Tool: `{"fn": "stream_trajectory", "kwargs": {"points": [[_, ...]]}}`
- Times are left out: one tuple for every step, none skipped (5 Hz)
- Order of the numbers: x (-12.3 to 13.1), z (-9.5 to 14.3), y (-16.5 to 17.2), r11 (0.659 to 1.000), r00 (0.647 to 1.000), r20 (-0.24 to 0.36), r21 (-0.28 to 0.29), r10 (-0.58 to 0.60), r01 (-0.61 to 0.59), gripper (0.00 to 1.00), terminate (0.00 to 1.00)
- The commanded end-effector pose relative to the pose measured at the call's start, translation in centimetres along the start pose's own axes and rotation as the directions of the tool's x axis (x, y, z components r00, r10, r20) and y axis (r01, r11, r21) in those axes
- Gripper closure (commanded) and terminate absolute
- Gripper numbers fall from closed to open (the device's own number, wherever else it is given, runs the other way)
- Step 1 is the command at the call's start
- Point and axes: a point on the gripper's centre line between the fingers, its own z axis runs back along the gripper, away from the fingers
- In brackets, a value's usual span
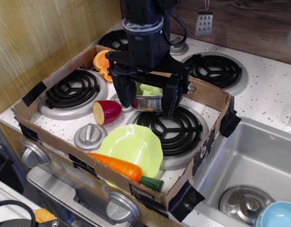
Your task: Take broccoli out of pan
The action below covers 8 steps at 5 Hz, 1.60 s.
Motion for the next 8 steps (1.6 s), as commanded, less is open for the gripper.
{"fn": "stream_trajectory", "kwargs": {"points": [[0.0,0.0,0.0,1.0,1.0,0.0,0.0,0.0,0.0,0.0,0.0],[0.9,-0.1,0.2,0.994,0.995,0.011,-0.049,0.101,-0.101,0.0,0.0],[2.2,0.7,0.8,0.964,0.964,0.029,-0.028,0.264,-0.263,0.0,0.0],[3.3,1.7,2.0,0.934,0.933,0.065,0.023,0.353,-0.355,0.0,0.0],[4.3,1.6,3.1,0.913,0.913,0.138,0.088,0.385,-0.398,0.0,0.0],[6.5,0.7,4.7,0.909,0.915,0.16,0.136,0.371,-0.393,0.0,0.0],[8.3,0.4,5.6,0.911,0.924,0.14,0.171,0.356,-0.376,0.0,0.0],[9.8,0.1,5.8,0.923,0.933,0.163,0.168,0.32,-0.346,0.0,0.0]]}}
